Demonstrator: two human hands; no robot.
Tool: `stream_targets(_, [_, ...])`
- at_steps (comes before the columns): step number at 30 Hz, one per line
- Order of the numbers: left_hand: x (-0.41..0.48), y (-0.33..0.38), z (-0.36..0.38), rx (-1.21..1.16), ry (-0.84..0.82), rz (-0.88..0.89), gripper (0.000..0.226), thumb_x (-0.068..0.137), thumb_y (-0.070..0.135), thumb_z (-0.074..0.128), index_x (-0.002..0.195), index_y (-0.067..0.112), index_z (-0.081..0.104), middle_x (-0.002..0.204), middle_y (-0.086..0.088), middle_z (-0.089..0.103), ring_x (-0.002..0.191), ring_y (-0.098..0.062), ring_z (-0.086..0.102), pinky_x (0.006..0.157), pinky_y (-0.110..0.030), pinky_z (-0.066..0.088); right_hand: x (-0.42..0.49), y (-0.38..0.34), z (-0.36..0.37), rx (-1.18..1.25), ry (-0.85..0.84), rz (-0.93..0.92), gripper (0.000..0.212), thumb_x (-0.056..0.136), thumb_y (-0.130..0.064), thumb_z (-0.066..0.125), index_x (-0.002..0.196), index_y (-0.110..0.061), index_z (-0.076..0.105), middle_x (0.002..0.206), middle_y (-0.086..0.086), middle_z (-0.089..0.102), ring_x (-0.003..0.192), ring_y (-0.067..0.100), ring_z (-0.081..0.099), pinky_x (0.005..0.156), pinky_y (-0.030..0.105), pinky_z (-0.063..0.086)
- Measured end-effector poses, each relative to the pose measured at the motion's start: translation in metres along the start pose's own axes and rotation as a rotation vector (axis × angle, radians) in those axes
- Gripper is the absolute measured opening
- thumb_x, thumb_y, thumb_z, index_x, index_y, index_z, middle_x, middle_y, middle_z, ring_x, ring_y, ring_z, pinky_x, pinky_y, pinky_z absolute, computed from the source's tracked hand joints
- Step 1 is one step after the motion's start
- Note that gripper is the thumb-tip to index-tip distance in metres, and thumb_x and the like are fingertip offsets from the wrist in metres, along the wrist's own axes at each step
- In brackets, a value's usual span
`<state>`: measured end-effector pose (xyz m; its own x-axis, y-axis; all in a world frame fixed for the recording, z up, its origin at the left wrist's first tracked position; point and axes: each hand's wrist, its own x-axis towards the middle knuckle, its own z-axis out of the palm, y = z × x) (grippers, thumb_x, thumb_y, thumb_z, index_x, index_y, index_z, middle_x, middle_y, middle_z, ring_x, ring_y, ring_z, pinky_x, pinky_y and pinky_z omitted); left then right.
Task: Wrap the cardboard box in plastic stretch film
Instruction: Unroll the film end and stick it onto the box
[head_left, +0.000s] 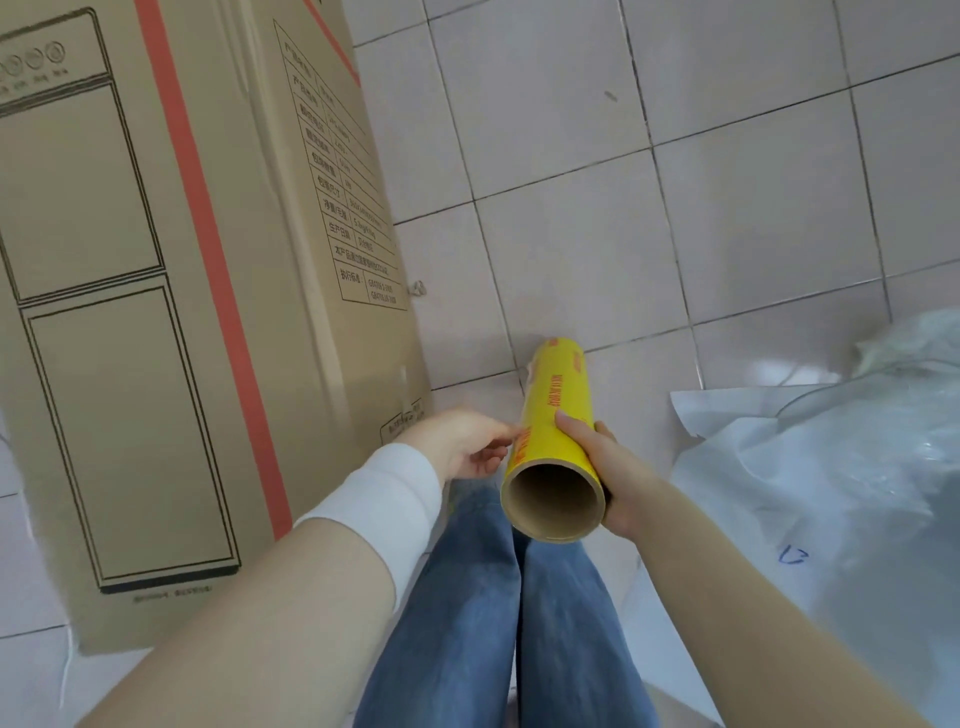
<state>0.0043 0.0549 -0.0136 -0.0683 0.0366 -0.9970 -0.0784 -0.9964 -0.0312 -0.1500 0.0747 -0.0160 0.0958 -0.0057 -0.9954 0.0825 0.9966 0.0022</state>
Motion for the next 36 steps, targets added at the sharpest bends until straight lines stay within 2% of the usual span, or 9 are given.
stream_targets(3, [-0.005,-0.011,0.003,-0.063,0.002,0.089,0.016,0.091,0.004,0.052,0.076,0.008,0.053,0.073,-0.004,0.053,0.066,-0.010,0.051,0.057,-0.018,0.047,-0.011,0.017,-0.004,0.023,-0.007,-0.040,0.069,0.088,-0.040,0.062,0.144,-0.032,0.023,0.101,0.004,0.057,0.087,0.025,0.061,0.065,0.035,0.052])
stream_targets(6, [-0.018,-0.020,0.006,-0.163,0.024,0.220,0.018,0.094,-0.001,0.043,0.078,0.007,0.046,0.078,-0.007,0.052,0.070,-0.014,0.052,0.064,-0.022,0.049,-0.019,0.036,-0.006,0.091,0.015,-0.061,0.069,0.089,-0.040,0.061,0.145,-0.030,0.023,0.106,0.004,0.057,0.091,0.025,0.061,0.066,0.036,0.052])
stream_targets(12, [-0.033,-0.038,0.014,-0.308,0.136,0.371,0.018,0.096,-0.001,0.038,0.080,0.008,0.039,0.077,-0.007,0.051,0.062,-0.011,0.047,0.054,-0.017,0.047,-0.034,0.073,-0.002,0.124,0.024,-0.114,0.072,0.090,-0.033,0.061,0.149,-0.028,0.019,0.123,0.005,0.055,0.096,0.024,0.058,0.074,0.036,0.051])
stream_targets(15, [-0.034,-0.049,0.013,-0.456,0.152,0.343,0.012,0.096,-0.001,0.039,0.087,0.003,0.045,0.072,-0.006,0.050,0.059,-0.010,0.043,0.051,-0.017,0.043,-0.036,0.092,0.000,-0.076,0.077,-0.153,0.084,0.087,-0.033,0.065,0.152,-0.027,0.012,0.144,0.005,0.042,0.104,0.024,0.052,0.082,0.036,0.047])
stream_targets(21, [-0.017,-0.088,0.010,-0.566,0.073,0.124,0.025,0.095,0.005,0.044,0.070,0.004,0.045,0.064,-0.004,0.038,0.049,-0.009,0.034,0.033,-0.013,0.032,-0.030,0.115,-0.006,-0.149,0.139,-0.106,0.089,0.085,-0.042,0.065,0.153,-0.028,0.009,0.145,0.008,0.039,0.117,0.032,0.053,0.094,0.043,0.049])
stream_targets(26, [0.001,-0.110,0.021,-0.323,0.037,0.032,0.024,0.093,0.017,0.053,0.072,0.006,0.048,0.047,0.003,0.031,0.027,-0.002,0.026,0.029,-0.010,0.020,-0.020,0.140,-0.013,-0.246,0.130,-0.099,0.087,0.085,-0.044,0.066,0.152,-0.029,0.012,0.144,0.009,0.042,0.116,0.029,0.052,0.101,0.044,0.046])
stream_targets(30, [0.021,-0.125,0.020,0.017,0.168,0.079,0.015,0.093,0.006,0.048,0.079,0.010,0.048,0.066,-0.001,0.032,0.049,-0.010,0.025,0.029,-0.013,0.021,-0.008,0.149,-0.012,-0.332,0.108,-0.012,0.085,0.089,-0.047,0.059,0.153,-0.029,0.006,0.146,0.011,0.039,0.122,0.032,0.050,0.097,0.039,0.046])
stream_targets(34, [0.031,-0.134,0.013,0.189,0.234,0.087,0.025,0.094,0.006,0.044,0.072,0.015,0.046,0.072,-0.004,0.041,0.053,-0.013,0.028,0.046,-0.021,0.023,0.005,0.153,-0.019,-0.235,0.013,0.071,0.071,0.092,-0.046,0.054,0.151,-0.028,0.017,0.119,0.010,0.053,0.089,0.025,0.060,0.071,0.035,0.052])
stream_targets(36, [0.035,-0.136,0.009,0.242,0.261,0.081,0.026,0.094,0.004,0.041,0.071,0.016,0.044,0.083,-0.009,0.050,0.050,-0.014,0.029,0.047,-0.023,0.023,0.013,0.156,-0.022,-0.238,0.007,0.072,0.072,0.090,-0.052,0.053,0.150,-0.032,0.018,0.115,0.006,0.051,0.091,0.024,0.058,0.079,0.039,0.053])
